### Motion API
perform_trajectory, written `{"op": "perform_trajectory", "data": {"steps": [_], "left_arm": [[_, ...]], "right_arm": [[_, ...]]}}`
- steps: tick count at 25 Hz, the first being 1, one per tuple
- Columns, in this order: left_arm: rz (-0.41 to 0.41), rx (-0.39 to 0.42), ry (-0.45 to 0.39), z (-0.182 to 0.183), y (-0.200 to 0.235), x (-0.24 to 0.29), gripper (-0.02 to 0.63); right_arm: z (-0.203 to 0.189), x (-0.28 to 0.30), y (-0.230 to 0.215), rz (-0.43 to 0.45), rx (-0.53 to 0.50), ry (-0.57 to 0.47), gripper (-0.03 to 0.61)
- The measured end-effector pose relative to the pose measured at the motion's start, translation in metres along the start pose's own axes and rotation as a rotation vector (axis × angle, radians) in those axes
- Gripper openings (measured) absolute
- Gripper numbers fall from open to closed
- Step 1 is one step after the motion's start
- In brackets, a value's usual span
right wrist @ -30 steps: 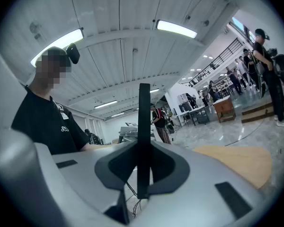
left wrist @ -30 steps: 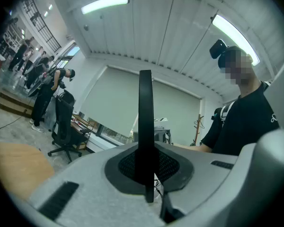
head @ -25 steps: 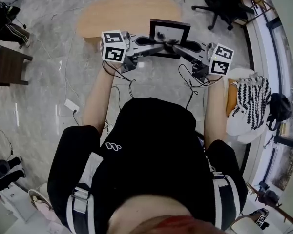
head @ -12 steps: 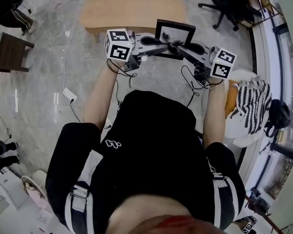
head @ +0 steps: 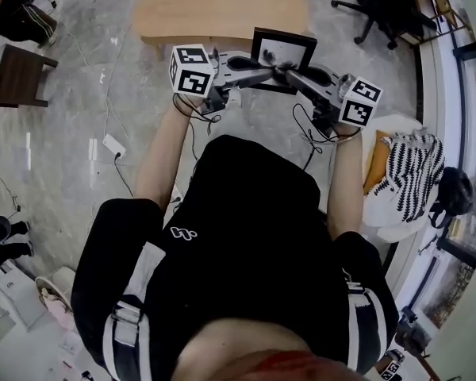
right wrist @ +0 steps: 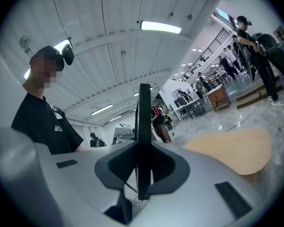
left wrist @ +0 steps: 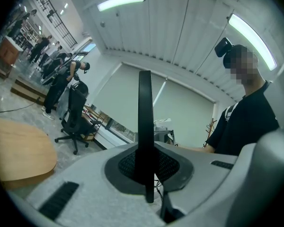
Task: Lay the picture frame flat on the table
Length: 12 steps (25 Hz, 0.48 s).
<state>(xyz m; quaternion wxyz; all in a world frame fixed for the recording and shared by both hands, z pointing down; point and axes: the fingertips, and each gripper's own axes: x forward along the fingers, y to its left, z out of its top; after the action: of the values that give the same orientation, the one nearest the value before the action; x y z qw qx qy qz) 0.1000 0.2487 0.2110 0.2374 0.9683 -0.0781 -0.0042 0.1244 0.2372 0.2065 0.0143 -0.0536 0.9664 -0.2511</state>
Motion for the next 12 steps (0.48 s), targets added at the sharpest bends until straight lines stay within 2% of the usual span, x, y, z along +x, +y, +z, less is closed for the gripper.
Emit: {"op": "perform_trajectory", "data": {"steps": [6, 12], "left_arm": [[-0.038, -0.027, 0.007, 0.013, 0.064, 0.01, 0.021], [-0.04, -0.067, 0.009, 0.054, 0.151, 0.007, 0.021]], "right_arm": [[0.014, 0.007, -0.064, -0.056, 0.022, 0.004, 0.061], [0.056, 0.035, -0.147, -0.083, 0.059, 0.003, 0.061]]}}
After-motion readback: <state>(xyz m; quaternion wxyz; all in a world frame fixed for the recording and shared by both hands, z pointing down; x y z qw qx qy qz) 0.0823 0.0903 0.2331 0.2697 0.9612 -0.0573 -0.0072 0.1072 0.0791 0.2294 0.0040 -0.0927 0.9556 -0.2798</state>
